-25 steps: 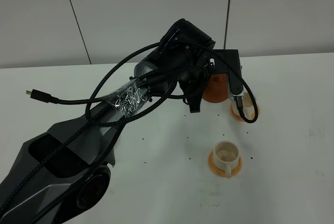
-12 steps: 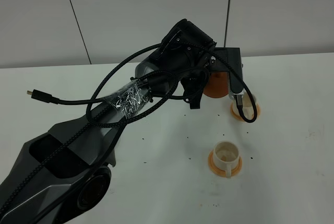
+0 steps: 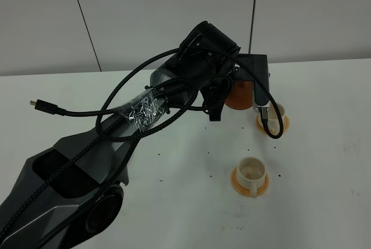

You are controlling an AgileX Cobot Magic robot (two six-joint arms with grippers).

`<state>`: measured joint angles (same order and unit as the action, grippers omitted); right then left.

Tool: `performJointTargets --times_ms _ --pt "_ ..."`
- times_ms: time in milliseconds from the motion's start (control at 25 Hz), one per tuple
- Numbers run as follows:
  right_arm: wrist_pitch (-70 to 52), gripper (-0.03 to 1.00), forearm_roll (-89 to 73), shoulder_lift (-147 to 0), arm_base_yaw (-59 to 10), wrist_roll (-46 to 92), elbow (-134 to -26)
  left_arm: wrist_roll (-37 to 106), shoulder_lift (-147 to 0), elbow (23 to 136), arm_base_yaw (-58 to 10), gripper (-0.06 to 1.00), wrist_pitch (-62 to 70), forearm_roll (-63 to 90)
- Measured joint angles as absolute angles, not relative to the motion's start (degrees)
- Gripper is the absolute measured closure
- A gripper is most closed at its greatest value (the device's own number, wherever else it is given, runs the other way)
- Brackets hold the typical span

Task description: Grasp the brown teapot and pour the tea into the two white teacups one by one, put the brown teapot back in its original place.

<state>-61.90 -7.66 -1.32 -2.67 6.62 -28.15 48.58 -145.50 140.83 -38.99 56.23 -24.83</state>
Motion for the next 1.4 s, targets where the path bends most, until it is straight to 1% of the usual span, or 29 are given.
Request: performJointTargets --times_ms 760,1400 --pt "-61.90 0.73 -7.66 -1.32 -2.67 6.62 -28.15 58.29 -145.50 140.83 -38.99 0.78 56.93 -24.83" --pt "-61.90 0.73 -7.66 -1.32 -2.67 6.62 -28.15 59.63 -145.50 140.83 -39.34 0.78 56.18 -28.25"
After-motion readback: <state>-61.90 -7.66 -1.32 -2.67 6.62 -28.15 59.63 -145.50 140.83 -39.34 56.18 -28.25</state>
